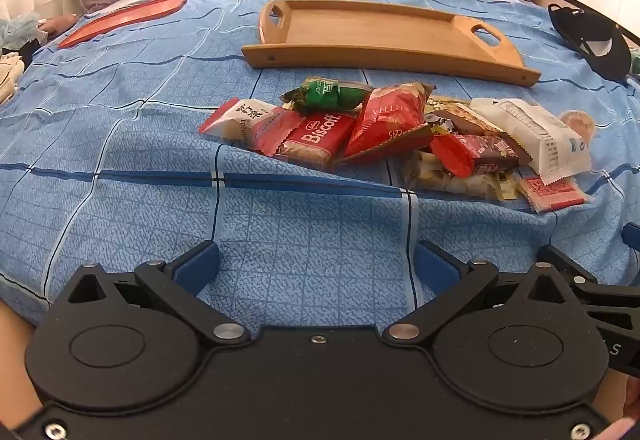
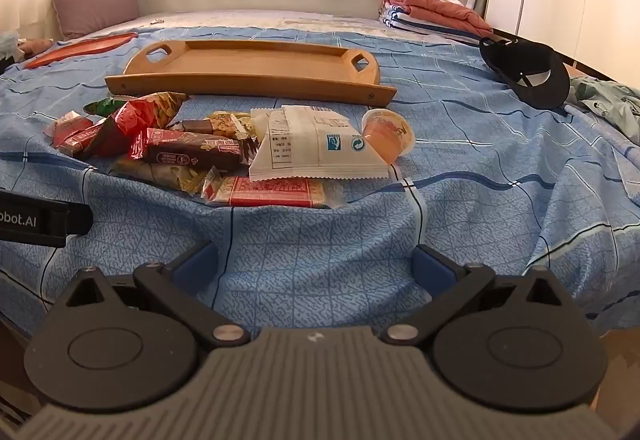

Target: Organize snacks

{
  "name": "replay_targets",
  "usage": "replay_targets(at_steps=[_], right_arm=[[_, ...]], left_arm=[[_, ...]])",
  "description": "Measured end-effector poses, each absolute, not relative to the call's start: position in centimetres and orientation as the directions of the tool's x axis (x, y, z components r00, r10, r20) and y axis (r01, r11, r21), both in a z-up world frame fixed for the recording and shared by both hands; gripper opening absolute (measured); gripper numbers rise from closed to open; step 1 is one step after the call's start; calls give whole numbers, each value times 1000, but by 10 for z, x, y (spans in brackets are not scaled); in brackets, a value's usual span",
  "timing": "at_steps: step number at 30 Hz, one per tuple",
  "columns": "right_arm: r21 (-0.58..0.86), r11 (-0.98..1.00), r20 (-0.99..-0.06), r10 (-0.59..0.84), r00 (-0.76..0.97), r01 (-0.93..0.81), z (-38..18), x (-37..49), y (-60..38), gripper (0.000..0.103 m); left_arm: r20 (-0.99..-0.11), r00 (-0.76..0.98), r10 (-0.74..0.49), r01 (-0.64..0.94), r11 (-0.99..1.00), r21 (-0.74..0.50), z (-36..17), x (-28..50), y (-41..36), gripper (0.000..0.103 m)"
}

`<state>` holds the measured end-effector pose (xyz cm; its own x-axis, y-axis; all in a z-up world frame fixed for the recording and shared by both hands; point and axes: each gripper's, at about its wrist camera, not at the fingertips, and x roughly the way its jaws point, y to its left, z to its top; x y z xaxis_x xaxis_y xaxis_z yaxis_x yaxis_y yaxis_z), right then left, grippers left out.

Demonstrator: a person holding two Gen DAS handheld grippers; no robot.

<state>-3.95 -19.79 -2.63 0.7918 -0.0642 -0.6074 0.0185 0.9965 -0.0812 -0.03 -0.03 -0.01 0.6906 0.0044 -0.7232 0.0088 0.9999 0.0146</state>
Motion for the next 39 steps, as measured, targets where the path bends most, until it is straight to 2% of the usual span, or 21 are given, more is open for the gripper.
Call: replay_targets(at_steps=[39], right_arm=[[-92, 996, -606, -71, 792, 19, -26, -40, -197, 103]], left_arm=[[-728, 686, 4, 9, 1000, 13, 0, 0, 0, 103]])
